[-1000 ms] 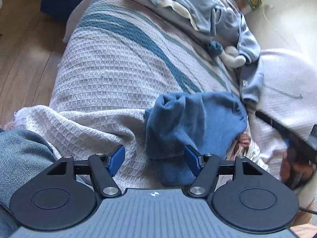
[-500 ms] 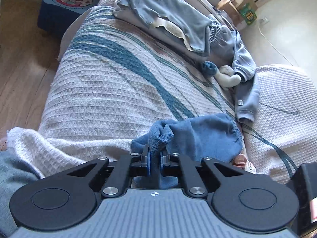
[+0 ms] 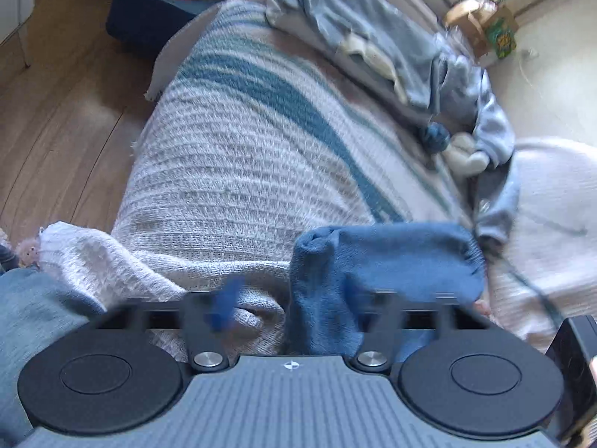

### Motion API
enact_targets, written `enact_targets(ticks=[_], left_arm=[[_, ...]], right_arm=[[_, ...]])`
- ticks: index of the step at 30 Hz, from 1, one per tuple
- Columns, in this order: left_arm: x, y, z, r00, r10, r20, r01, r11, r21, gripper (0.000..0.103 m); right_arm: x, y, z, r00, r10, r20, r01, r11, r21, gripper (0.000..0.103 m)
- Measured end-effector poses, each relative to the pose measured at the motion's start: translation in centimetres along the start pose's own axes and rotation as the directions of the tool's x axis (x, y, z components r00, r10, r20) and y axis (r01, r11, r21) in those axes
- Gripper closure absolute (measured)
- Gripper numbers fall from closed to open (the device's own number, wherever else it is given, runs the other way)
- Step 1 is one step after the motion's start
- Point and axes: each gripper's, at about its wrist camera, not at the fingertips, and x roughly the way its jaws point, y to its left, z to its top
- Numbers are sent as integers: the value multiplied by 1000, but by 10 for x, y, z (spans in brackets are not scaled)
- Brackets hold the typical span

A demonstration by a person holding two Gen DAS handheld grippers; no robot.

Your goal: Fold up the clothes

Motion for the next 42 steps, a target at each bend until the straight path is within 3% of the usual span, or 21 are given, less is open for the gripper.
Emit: enact_targets(ticks=[2,4,6,8,11,12,17,19,20,21,22,24,25,27,31,34,38,42], left_arm=[[-7,2,-3,999,-33,-6,33,999,-9,25],[-6,1,-8,997,-72,-36,72,997,-13,23],[3,-5,-15,995,-73,-71,72,997,-7,22],[14,-14,-21,994,-50,-97,54,998,29,22],[26,-27,-27,991,-54,-126,63,995,72,22],[28,-31,-29,990,-52,-132,64,994,90,22],[42,-39,-30,988,-9,-154,29,991,128,22],[43,-42,-30,989,-14,-145,34,990,137,29],[43,-44,-30,990,-13,-140,34,988,149,50],[44,-47,-30,991,-12,-136,34,986,162,64],[44,-49,-30,991,-10,-131,33,984,174,66],[45,-52,-30,992,-7,-123,30,981,191,84],[44,-52,-30,993,-11,-120,33,982,188,86],[39,-52,-28,993,-29,-111,48,983,179,90],[13,-59,-9,993,-100,-56,109,975,191,92],[-8,-72,29,995,-97,21,88,963,254,92],[-31,-98,113,986,-98,134,49,942,331,92],[-36,-129,212,970,-80,230,-26,904,426,92]], right_arm=[[-34,-13,2,994,-50,101,47,998,31,47],[-62,-37,4,971,-167,170,156,985,77,27],[-76,-70,4,932,-314,179,291,945,147,27],[-85,-108,2,879,-454,144,416,879,234,27],[-91,-155,-4,822,-566,60,523,792,314,27],[-91,-168,-6,817,-575,43,532,780,331,27],[-72,-201,-15,899,-437,-21,406,817,410,27],[-62,-200,-20,920,-390,-44,372,829,417,27],[-59,-198,-24,923,-381,-48,365,831,419,28],[-58,-195,-27,924,-379,-48,363,831,420,29],[-58,-192,-29,923,-382,-51,367,830,419,35],[-60,-185,-29,920,-387,-56,374,829,415,56],[-60,-182,-28,918,-392,-60,380,830,407,68],[-63,-172,-25,910,-411,-54,401,837,373,74],[-87,-149,-8,880,-473,48,433,837,334,76],[-116,-136,23,846,-502,179,433,844,318,76],[-143,-134,84,772,-534,344,445,842,305,76],[-144,-159,152,691,-572,442,443,818,366,76]])
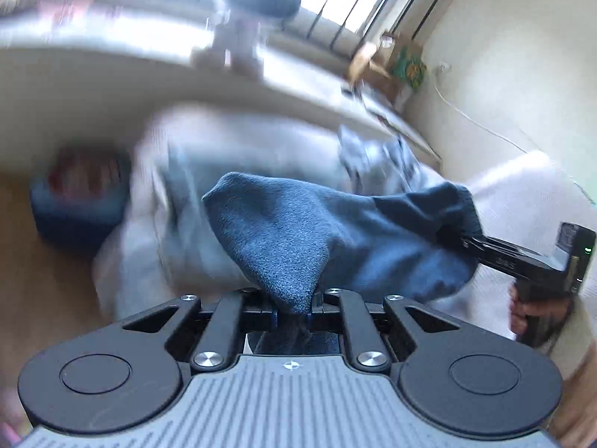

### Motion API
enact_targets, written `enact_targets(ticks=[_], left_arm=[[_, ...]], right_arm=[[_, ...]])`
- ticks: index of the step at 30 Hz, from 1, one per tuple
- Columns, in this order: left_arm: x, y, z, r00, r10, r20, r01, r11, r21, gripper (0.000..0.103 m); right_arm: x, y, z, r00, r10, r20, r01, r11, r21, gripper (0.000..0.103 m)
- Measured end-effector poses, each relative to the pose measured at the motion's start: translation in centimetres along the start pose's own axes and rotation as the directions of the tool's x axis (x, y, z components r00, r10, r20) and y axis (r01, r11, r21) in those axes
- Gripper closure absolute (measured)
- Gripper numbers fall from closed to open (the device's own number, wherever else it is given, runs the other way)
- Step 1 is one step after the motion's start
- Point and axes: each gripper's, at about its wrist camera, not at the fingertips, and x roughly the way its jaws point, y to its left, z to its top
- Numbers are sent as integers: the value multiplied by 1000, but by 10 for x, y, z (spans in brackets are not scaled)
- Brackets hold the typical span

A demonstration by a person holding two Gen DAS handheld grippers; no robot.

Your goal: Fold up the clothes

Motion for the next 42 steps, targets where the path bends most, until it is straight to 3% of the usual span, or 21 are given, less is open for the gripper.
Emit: enact_targets(ticks=[2,5,7,10,12,13,14,19,22,24,27,30,35,42], left_arm=[[22,14,40,1000,17,-4,-17,999,41,92],[75,43,74,997,38,-66,-35,998,45,91],[116,67,77,988,56,-141,-53,998,29,87],[157,102,62,961,166,-221,-166,986,19,76],[162,125,53,963,150,-222,-157,988,-14,56],[156,134,50,968,131,-214,-142,989,-37,54],[148,142,49,972,115,-206,-130,990,-61,54],[91,141,54,985,153,-86,-159,985,-68,57],[68,113,58,996,83,-26,-84,996,-43,71],[67,90,57,999,36,-5,-36,999,-24,77],[91,68,46,999,46,-24,-47,999,-17,77],[125,68,23,992,78,-104,-82,996,-35,77],[163,82,-4,977,106,-185,-116,992,-44,79],[172,95,1,974,98,-202,-126,983,-130,78]], right_arm=[[30,1,17,999,-25,22,24,999,30,76],[83,-3,23,997,-77,-20,78,994,75,75],[118,-11,14,990,-116,-80,124,986,109,72],[155,-19,-4,965,-205,-167,222,971,93,69],[157,-22,-12,949,-263,-175,274,961,45,61],[151,-24,-12,948,-273,-163,283,958,39,49],[145,-27,-12,947,-283,-152,291,956,33,41],[104,-13,11,963,-268,-38,267,964,-17,40],[93,4,23,981,-196,7,196,981,-7,40],[97,15,24,991,-135,-5,135,991,-4,41],[113,31,11,996,-75,-56,74,997,-17,42],[135,38,-6,990,-61,-130,58,998,-27,42],[175,24,-34,963,-142,-228,138,990,-33,44],[195,33,-40,944,-218,-249,207,976,-70,41]])
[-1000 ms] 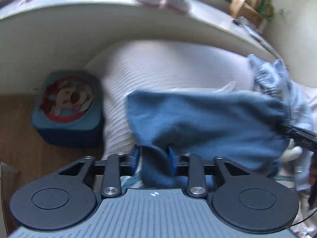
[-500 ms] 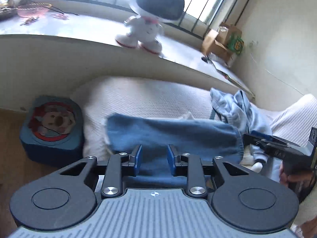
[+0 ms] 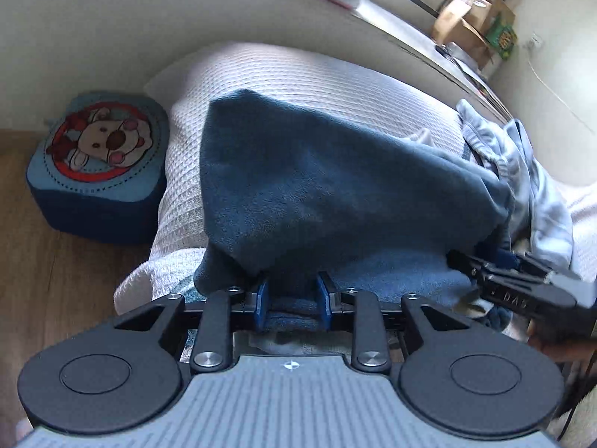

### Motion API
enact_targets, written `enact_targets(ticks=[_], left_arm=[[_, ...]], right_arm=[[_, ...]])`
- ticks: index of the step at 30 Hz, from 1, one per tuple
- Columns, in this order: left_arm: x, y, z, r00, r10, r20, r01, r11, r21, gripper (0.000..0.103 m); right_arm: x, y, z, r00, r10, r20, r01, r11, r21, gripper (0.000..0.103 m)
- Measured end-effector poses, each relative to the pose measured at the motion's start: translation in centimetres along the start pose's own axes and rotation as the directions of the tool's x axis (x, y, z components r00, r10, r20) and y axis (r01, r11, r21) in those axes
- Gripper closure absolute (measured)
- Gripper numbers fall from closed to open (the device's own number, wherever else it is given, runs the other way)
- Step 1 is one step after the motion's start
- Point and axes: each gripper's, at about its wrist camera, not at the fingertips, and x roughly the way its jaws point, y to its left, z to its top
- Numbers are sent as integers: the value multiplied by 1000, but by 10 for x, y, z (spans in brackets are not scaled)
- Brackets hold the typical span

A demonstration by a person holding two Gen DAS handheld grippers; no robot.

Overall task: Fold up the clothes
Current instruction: 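Lower the sweatpants onto the stack and open both grippers, then move both open grippers toward the white baby clothes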

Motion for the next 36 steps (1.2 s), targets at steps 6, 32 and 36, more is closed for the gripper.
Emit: enact_targets(ticks=[6,32,36], left_arm=[[-57,-23,-21,999,-6,31,5,1000,27,38],[-169,-135,-292,982,-51,-180,89,973,214,18],[-167,-144,-296,978,-64,-197,112,965,238,17]], right_arm=[[-49,1,-5,997,41,67,-43,999,31,41],[-279,-68,-231,961,-219,-169,245,958,149,21],[-267,-92,-280,926,-242,-290,317,916,246,21]])
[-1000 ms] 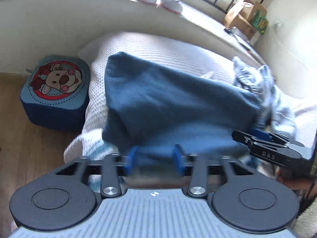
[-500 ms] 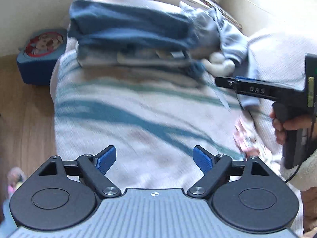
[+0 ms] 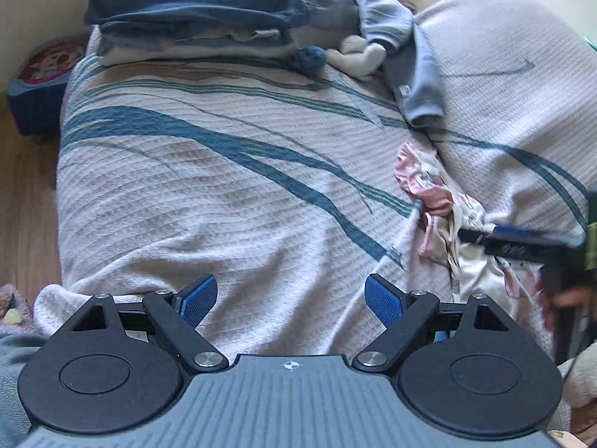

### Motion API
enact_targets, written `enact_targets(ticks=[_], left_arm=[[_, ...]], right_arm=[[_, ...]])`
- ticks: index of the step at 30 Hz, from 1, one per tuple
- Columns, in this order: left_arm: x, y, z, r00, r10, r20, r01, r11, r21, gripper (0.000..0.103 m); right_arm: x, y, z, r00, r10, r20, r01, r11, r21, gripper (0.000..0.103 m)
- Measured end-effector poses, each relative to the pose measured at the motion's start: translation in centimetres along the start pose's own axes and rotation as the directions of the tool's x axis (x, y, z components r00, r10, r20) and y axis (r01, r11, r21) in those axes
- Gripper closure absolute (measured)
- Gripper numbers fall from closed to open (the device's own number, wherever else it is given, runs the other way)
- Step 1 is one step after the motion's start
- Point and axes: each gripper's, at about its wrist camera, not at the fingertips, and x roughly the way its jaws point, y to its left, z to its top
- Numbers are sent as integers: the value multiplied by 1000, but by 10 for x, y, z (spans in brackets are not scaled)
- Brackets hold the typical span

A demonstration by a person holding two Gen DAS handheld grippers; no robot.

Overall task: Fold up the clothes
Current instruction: 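Move both open grippers toward the white baby clothes, then grasp the white sock with the right gripper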

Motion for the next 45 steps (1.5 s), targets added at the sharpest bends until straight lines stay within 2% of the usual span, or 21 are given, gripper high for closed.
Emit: enact_targets(ticks=[2,6,7,9,10,11,14,16,19,23,26,29,31,34,35,36,40,42,44,45], left_arm=[[2,0,-2,1000,-5,-8,5,1000,2,17],[3,3,-4,1000,-8,-14,8,1000,-10,17],[3,5,-3,1000,-7,-11,7,1000,-17,17],[3,7,-2,1000,-6,-12,6,1000,-28,17],[4,7,-2,1000,-6,-14,6,999,-32,17],[5,7,-2,1000,-6,-15,5,999,-32,17],[4,5,-2,1000,4,-5,-4,1000,-30,17],[1,6,0,1000,15,9,-14,999,-34,17],[-3,9,1,999,24,28,-22,998,-53,17],[-6,11,-1,999,12,33,-10,998,-66,16],[-6,11,-3,999,8,35,-5,998,-68,16],[-6,15,-3,999,16,35,-13,997,-82,16],[-7,19,-2,999,33,39,-29,995,-94,16],[-13,28,-3,996,77,54,-71,991,-111,16],[-15,31,-3,994,97,60,-89,989,-118,16],[-17,34,-4,992,111,62,-103,987,-125,16],[-19,47,-6,987,147,59,-136,978,-158,16],[-18,51,-6,988,144,58,-132,976,-174,16],[-16,49,-4,991,114,68,-101,979,-177,16],[-16,46,-2,993,94,76,-80,982,-170,16]], right_arm=[[15,-9,-15,999,9,-31,-8,999,42,21],[28,-7,-28,1000,1,-19,-1,999,38,22],[28,-6,-27,1000,-6,-14,7,1000,26,27],[26,-5,-25,1000,-22,-1,22,1000,2,51],[25,-4,-23,1000,-30,6,30,1000,-10,71],[23,-6,-22,1000,-26,16,26,1000,-13,86],[13,-11,-19,998,-7,61,8,1000,-14,92],[5,-9,-19,996,14,92,-12,1000,-20,93],[-14,-2,-16,986,103,130,-100,995,-29,93],[-36,20,-6,951,266,158,-258,964,-68,93],[-46,44,1,908,393,144,-381,919,-106,93],[-52,73,4,855,507,109,-487,857,-165,93],[-55,97,7,821,564,91,-537,817,-211,93],[-63,126,10,753,654,74,-617,740,-267,93],[-65,136,12,736,673,73,-630,720,-291,93],[-66,146,15,727,683,72,-633,708,-313,93],[-58,163,25,754,654,50,-605,723,-333,86],[-58,153,25,750,659,51,-611,721,-327,79],[-61,134,23,765,639,77,-593,746,-303,67],[-62,123,22,775,626,89,-583,761,-284,66]])
